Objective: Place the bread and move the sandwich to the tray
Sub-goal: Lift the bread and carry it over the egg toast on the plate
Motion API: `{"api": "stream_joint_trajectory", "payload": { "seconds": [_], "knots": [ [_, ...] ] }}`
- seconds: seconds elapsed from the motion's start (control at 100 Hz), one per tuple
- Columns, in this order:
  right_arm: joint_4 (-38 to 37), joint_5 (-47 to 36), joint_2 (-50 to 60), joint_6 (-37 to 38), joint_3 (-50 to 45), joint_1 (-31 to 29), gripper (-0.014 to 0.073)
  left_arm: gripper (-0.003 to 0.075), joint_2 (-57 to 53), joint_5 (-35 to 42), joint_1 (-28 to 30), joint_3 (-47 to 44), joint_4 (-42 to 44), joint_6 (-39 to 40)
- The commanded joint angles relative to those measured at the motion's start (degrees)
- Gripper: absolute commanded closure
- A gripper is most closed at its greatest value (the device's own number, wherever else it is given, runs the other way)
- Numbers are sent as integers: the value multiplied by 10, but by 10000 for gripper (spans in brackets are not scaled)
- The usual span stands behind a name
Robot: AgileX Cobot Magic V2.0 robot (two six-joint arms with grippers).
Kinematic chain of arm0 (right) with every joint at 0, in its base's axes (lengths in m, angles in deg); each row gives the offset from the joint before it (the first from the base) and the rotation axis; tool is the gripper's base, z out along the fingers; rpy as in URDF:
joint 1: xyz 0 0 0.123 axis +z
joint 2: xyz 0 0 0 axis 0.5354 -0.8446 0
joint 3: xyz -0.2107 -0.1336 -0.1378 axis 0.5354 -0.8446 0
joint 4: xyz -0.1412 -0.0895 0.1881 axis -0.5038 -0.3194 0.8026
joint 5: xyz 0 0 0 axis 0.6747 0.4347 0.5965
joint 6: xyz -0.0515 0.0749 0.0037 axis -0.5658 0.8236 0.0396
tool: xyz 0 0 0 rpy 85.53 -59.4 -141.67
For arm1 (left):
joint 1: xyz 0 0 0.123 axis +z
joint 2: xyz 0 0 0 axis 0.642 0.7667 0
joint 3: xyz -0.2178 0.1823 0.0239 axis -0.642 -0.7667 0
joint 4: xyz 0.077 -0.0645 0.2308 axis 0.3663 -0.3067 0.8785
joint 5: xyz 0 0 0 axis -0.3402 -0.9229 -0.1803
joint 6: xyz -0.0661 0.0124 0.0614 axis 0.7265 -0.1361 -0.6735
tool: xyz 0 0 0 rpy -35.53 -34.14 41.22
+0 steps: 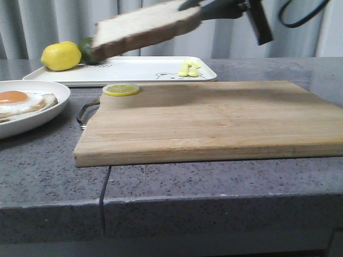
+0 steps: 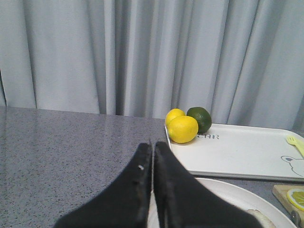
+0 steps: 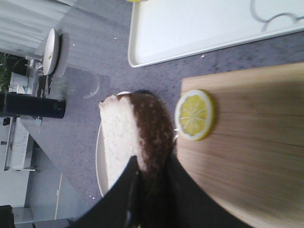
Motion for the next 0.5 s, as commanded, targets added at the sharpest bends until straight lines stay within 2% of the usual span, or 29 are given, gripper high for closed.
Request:
{"api": "stream_joint_trajectory", "payload": {
  "seconds": [0.0, 0.16, 0.33, 0.49],
  "knots": [
    [56, -47, 15, -10, 19, 45, 657, 740, 9, 48, 0, 22, -4, 1],
    [93, -112, -16, -40, 35, 128, 657, 740, 9, 48, 0, 22, -4, 1],
    [99, -155, -74, -45, 87, 210, 657, 740, 9, 48, 0, 22, -5, 1],
    [101, -165, -127, -45, 136, 243, 657, 740, 9, 48, 0, 22, -5, 1]
  ]
}}
